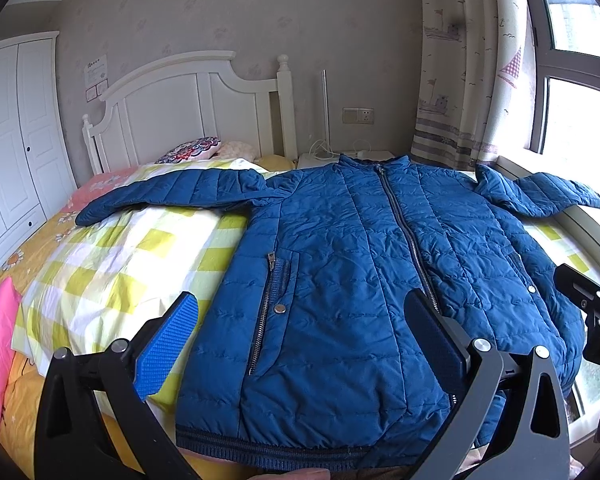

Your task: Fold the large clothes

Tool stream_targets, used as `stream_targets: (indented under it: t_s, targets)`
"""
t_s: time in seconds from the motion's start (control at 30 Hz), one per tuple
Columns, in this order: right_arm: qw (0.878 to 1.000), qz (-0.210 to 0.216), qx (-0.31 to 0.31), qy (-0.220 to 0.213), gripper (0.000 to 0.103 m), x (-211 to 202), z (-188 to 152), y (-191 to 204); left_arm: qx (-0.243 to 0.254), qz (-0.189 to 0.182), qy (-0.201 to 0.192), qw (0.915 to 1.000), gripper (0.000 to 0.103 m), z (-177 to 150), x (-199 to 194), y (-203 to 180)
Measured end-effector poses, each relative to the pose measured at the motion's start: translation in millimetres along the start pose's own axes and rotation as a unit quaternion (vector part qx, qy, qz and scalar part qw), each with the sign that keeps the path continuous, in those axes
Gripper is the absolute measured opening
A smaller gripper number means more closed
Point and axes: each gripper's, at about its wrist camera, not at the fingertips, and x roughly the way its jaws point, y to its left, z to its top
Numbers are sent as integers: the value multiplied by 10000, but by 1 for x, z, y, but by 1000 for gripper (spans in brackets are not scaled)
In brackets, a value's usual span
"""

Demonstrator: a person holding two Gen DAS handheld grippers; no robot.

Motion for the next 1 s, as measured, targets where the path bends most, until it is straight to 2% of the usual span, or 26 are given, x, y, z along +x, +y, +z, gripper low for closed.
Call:
stream_targets:
  t_s: [0.47, 0.7, 0.8, 0.9, 1.0]
  targets:
    - [9996, 90, 130, 215, 101, 11, -3, -7, -29, 13, 206, 9998, 99, -2, 12, 0]
    - [9991, 93, 203, 363, 101, 28, -3, -18, 1, 71, 431, 9990, 99, -2, 32, 0]
    - [9986, 14, 321, 429, 101, 44, 0, -35, 103, 143, 543, 9984, 99, 2, 50, -5]
    - [9969, 14, 618, 489, 101, 69, 7, -70, 327, 141, 745, 9966, 99, 12, 80, -16]
    - [9911, -236, 1101, 708, 101, 101, 15, -118, 650, -39, 1088, 9919, 99, 38, 135, -33]
